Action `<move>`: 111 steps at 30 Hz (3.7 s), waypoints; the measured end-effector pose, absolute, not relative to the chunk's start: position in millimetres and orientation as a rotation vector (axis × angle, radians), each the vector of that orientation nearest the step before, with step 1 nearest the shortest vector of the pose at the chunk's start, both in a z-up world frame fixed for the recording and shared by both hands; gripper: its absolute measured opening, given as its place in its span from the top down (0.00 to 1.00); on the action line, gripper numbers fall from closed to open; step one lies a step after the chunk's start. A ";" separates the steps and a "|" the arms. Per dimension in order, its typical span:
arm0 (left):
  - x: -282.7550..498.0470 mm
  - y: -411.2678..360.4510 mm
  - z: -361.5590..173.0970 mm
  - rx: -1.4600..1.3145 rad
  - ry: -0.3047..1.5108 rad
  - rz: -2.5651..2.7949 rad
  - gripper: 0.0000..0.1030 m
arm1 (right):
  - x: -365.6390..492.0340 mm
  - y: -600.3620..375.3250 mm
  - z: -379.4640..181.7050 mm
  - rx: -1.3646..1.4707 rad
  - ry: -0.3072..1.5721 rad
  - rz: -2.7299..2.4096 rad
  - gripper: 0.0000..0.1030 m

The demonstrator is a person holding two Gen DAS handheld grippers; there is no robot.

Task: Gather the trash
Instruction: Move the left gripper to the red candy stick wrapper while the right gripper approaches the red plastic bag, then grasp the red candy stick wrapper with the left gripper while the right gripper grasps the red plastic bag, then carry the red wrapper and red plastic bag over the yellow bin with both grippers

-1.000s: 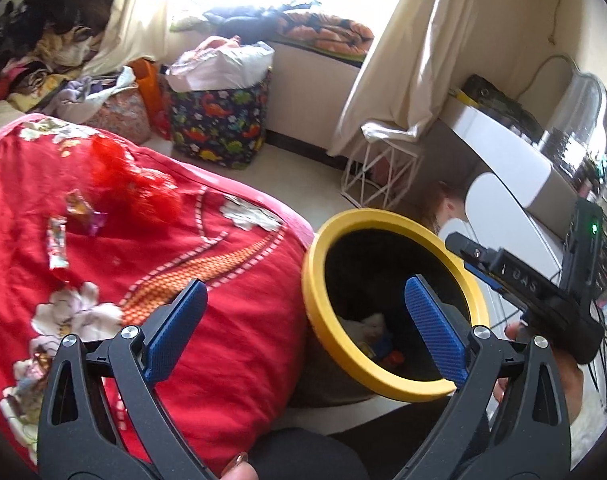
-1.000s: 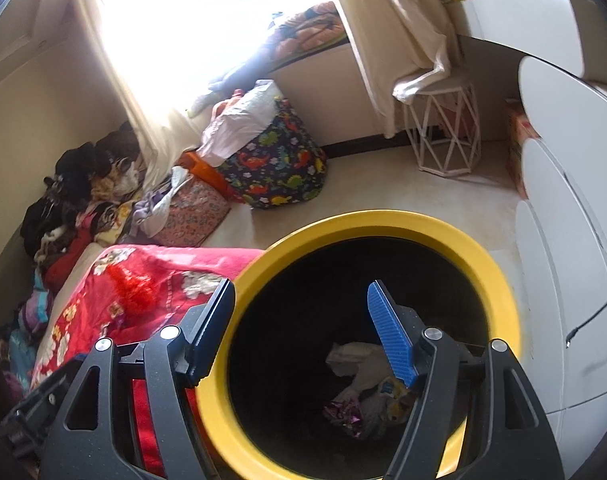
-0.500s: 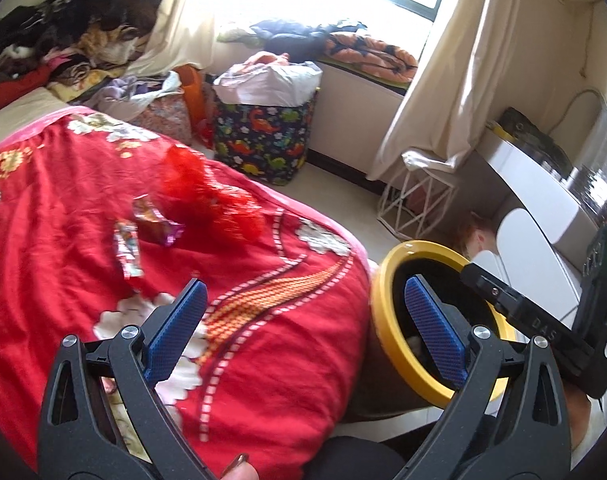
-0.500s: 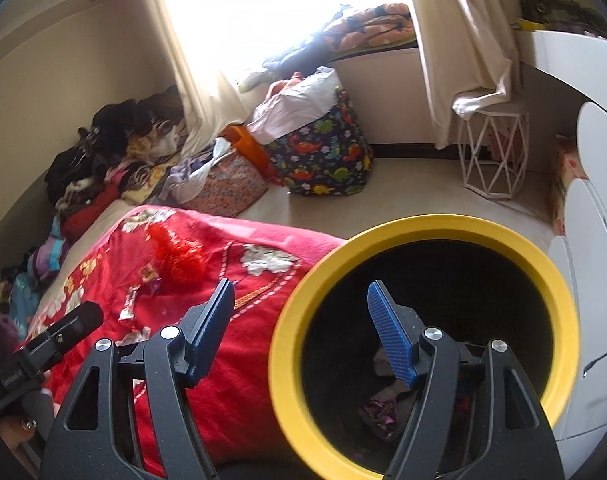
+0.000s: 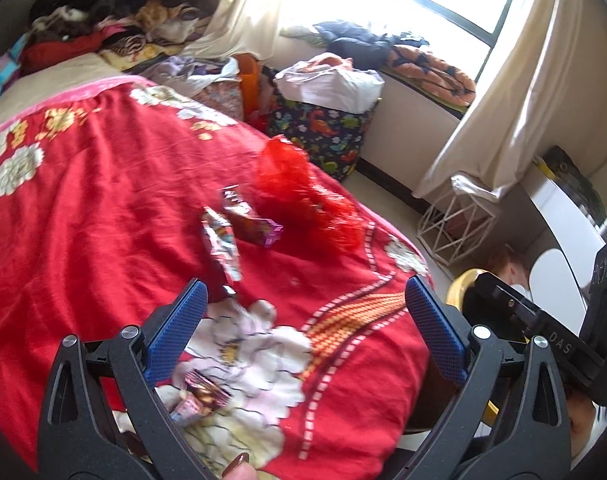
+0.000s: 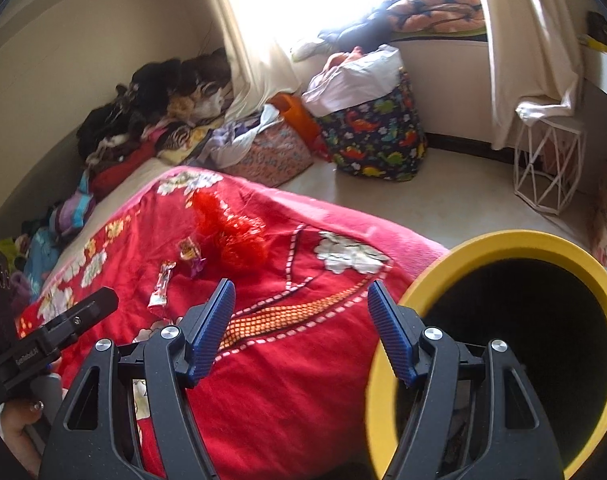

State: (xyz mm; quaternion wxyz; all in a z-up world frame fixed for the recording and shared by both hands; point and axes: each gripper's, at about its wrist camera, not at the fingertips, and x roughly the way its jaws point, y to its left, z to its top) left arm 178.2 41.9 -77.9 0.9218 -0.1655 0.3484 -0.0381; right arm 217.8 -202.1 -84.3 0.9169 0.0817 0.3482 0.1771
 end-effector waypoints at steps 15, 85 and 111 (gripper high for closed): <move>206.0 78.9 -104.2 -0.431 0.795 -0.052 0.34 | 291.2 -123.6 -110.0 0.070 0.823 0.454 0.35; 170.4 -54.5 -33.9 -0.348 0.735 -0.227 0.88 | 173.4 -297.2 -52.5 0.299 0.722 0.277 0.90; 162.0 -122.5 -28.6 -0.261 0.742 -0.396 0.88 | 147.0 -371.4 -76.6 0.415 0.732 0.088 0.90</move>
